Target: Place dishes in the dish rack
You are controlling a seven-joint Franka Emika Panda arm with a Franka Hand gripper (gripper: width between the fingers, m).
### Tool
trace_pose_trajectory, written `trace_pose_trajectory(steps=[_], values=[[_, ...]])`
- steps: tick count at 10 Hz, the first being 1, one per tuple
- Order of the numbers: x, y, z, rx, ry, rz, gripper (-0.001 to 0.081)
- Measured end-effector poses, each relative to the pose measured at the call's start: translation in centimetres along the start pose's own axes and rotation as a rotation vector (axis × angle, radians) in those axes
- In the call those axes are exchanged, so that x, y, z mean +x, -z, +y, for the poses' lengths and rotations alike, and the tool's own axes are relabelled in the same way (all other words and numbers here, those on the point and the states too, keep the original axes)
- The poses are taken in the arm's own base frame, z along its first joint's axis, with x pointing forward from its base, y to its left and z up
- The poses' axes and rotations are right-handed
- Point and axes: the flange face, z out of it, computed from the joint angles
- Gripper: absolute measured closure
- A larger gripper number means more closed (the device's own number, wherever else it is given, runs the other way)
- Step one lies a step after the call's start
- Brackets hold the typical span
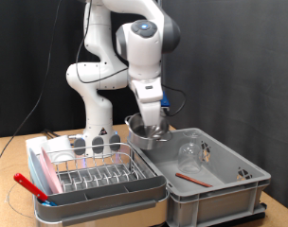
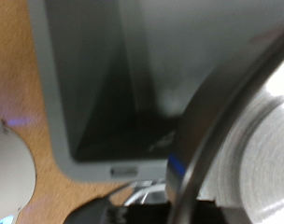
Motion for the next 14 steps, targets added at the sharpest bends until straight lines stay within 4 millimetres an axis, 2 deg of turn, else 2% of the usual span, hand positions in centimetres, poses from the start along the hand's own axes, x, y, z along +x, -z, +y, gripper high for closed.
trace_pose_trajectory(steps=[2,5,7,10,14], values=[[-2.8,-0.1,1.3,-0.01,-0.025,-0.012,0.0797],[-7.5,-0.1,2.8,0.065,0.074,-0.133,0.0797],[-10.1,-0.2,3.6,-0.009,0.042,-0.076,0.0797],[-10.0,-1.2,3.4,0.026,0.061,-0.167,0.0797],[-9.7,-4.0,6.4,0.092,0.037,-0.281,0.0797]])
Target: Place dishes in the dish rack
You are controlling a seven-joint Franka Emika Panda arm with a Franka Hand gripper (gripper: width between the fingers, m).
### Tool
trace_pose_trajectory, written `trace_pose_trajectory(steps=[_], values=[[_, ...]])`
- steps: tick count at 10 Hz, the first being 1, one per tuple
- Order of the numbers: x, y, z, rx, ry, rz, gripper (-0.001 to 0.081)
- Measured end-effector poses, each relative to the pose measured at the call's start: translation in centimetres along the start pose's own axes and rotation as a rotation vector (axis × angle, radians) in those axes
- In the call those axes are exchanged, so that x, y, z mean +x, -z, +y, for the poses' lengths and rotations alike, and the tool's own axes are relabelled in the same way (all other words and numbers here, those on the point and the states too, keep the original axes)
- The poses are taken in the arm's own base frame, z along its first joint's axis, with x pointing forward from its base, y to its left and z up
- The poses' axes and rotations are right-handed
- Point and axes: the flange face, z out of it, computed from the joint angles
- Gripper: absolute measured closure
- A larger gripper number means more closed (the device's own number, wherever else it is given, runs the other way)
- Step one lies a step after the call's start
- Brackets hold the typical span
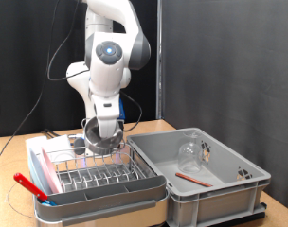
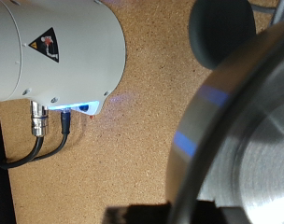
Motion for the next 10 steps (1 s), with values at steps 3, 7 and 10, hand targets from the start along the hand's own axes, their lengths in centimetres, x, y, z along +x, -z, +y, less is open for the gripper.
trace_pose_trajectory(steps=[3,7,10], values=[[0.7,-1.0,2.3,0.025,0.014,-0.021,0.0797],[1.8,-2.5,4.1,0.029,0.026,-0.062,0.0797],[2.4,-3.2,4.8,0.044,0.03,-0.073,0.0393]])
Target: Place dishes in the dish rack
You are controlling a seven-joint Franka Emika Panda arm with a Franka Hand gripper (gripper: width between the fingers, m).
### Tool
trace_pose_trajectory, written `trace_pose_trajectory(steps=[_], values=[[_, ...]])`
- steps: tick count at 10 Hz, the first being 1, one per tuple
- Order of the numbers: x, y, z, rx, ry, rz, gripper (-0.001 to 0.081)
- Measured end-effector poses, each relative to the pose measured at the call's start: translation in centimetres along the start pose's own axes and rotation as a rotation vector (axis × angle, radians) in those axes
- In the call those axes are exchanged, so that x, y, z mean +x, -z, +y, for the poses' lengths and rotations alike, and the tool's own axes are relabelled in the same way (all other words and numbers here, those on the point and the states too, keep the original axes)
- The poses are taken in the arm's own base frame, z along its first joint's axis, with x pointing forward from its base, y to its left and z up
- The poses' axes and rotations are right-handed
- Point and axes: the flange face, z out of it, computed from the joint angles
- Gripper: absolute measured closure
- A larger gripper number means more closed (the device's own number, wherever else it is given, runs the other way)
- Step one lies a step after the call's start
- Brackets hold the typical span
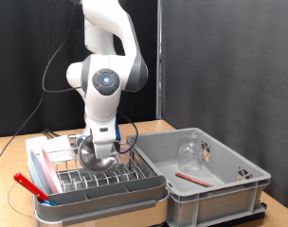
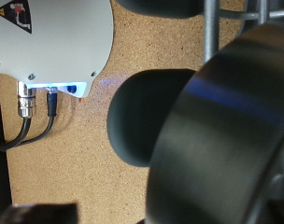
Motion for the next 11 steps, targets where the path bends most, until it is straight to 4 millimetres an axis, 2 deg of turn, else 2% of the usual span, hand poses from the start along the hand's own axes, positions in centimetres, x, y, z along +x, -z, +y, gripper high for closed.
trace_pose_trajectory(steps=[1,2,3,4,5,6,7,11], values=[[0.2,0.2,0.3,-0.022,0.0,0.017,0.0393],[0.5,0.6,0.6,-0.064,0.0,0.052,0.022],[0.8,1.5,0.8,-0.126,0.001,0.112,0.022],[0.7,2.4,0.6,-0.17,0.009,0.163,0.006],[0.3,3.3,0.0,-0.193,0.019,0.196,0.006],[-0.1,4.2,-0.5,-0.21,0.03,0.22,0.0003],[-0.5,4.9,-1.0,-0.221,0.035,0.231,-0.0002],[-1.7,5.8,-2.5,-0.217,0.052,0.212,-0.0002]])
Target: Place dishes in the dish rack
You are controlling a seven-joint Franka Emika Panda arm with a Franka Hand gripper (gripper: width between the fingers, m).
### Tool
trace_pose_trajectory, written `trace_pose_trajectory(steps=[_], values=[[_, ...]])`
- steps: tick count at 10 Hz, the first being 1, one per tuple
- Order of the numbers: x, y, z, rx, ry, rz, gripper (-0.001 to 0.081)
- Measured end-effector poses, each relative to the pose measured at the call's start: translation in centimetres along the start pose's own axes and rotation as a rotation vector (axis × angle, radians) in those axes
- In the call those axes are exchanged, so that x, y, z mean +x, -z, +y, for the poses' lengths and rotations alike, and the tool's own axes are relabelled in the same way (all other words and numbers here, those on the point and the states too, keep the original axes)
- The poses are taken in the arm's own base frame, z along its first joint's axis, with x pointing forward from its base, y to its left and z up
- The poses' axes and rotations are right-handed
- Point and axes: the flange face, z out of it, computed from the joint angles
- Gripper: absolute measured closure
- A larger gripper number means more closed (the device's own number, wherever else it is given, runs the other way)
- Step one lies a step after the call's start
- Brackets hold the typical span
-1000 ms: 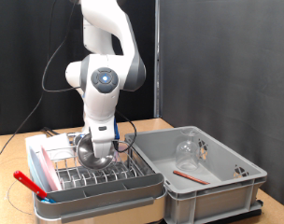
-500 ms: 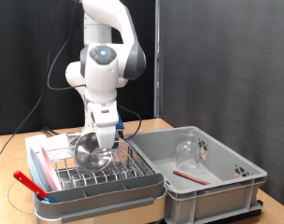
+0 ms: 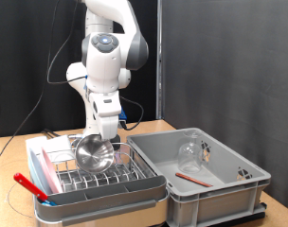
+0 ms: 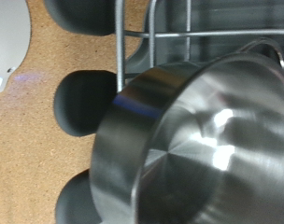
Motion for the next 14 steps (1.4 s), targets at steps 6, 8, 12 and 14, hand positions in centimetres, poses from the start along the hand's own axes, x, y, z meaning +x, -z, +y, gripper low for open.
trace_pose_trajectory(steps=[6,8,12,14], values=[[0.0,-1.1,-0.1,-0.08,0.012,0.02,-0.0002],[-0.2,-2.2,-0.3,-0.075,0.01,-0.008,-0.0002],[0.3,-4.1,0.7,-0.099,-0.085,-0.04,-0.0002],[0.7,-5.2,1.7,-0.115,-0.117,-0.045,-0.0002]])
